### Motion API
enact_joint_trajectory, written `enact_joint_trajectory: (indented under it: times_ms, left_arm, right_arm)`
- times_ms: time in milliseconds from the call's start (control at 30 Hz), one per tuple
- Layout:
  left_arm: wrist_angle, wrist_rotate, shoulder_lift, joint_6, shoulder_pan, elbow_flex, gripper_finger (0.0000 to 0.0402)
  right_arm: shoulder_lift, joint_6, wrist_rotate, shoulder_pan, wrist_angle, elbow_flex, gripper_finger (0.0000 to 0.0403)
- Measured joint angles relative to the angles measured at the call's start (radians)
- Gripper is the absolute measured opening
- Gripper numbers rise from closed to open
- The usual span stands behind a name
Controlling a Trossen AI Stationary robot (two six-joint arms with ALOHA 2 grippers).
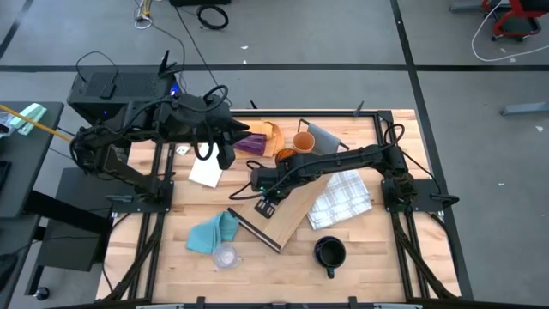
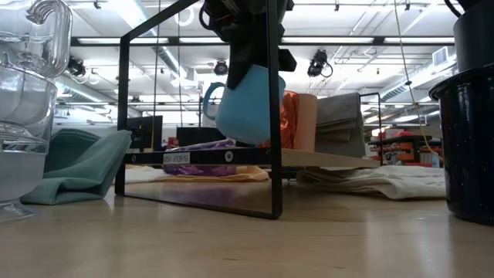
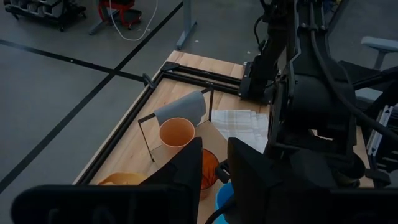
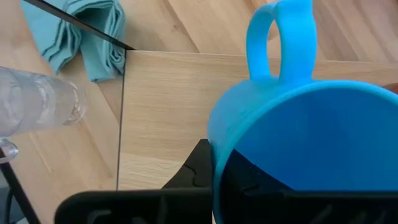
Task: Stack small to large cups/mugs on shelf
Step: Put the blue mug on the shelf
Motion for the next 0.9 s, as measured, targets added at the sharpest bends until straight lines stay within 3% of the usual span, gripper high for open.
enact_joint_trajectory:
  times_ms: [900]
  left_arm:
    - [-0.002, 0.0, -0.012, 0.0, 0.0, 0.0, 0.0088]
  right_arm:
    - [0.029, 0.025, -0.019, -0.018, 0.024, -0.001, 0.0005]
